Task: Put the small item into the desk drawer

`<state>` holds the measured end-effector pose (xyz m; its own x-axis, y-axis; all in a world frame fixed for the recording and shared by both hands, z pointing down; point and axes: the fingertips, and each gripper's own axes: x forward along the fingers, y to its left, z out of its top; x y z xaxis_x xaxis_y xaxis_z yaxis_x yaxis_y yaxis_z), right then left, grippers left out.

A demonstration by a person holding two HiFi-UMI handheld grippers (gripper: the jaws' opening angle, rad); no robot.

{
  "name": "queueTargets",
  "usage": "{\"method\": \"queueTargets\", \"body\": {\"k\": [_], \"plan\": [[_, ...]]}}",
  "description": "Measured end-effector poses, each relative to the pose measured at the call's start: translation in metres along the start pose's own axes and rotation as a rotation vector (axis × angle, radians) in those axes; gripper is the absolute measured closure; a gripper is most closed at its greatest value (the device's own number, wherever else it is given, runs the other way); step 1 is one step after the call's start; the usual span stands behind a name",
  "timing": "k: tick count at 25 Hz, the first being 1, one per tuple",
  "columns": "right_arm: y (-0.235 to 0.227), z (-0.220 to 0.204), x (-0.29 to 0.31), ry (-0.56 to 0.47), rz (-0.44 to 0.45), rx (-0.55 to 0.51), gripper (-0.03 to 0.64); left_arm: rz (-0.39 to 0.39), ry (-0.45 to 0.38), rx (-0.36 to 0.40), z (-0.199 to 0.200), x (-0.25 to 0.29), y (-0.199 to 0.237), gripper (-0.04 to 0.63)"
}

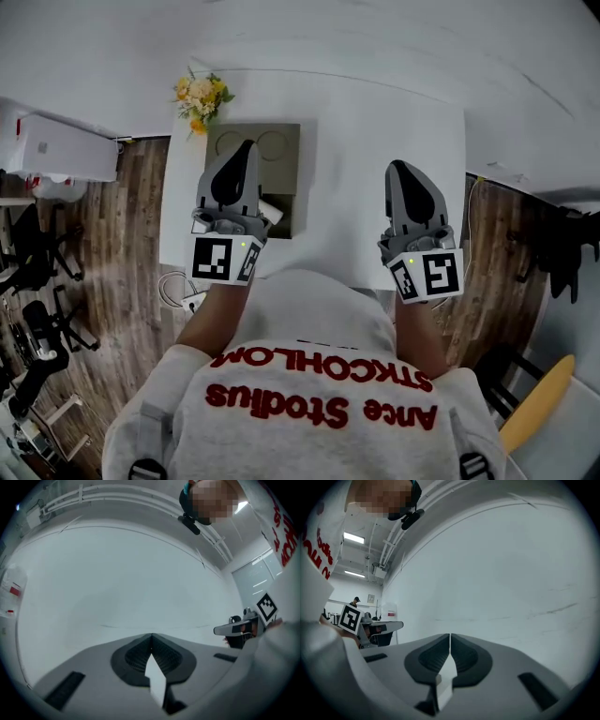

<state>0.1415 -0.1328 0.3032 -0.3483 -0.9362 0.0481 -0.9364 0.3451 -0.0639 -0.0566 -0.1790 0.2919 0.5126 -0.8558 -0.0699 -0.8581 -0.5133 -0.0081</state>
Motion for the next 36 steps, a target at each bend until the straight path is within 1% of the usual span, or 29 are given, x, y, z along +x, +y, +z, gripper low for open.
{"method": "queueTargets", "body": {"k": [2, 4, 11, 23, 36], "plan": [[-0.011, 0.001, -0.012, -0.004, -0.047, 0.003, 0.606, -0.040, -0.001, -0.006, -0.001, 0.008, -0.012, 0.588], [-0.020, 0.003, -0.021, -0.008, -0.076, 0.005, 0.606, -0.065, -0.003, -0.010, -0.001, 0.013, -0.023, 0.588], [-0.035, 0.006, -0.036, -0.019, -0.128, 0.004, 0.612, -0.093, -0.004, -0.008, 0.000, 0.017, -0.039, 0.588], [-0.037, 0.016, -0.035, -0.048, -0.129, -0.001, 0.612, -0.078, -0.009, -0.009, 0.000, 0.016, -0.038, 0.588], [-0.039, 0.019, -0.037, -0.053, -0.144, -0.003, 0.612, -0.077, -0.014, -0.010, 0.003, 0.016, -0.038, 0.588]]}}
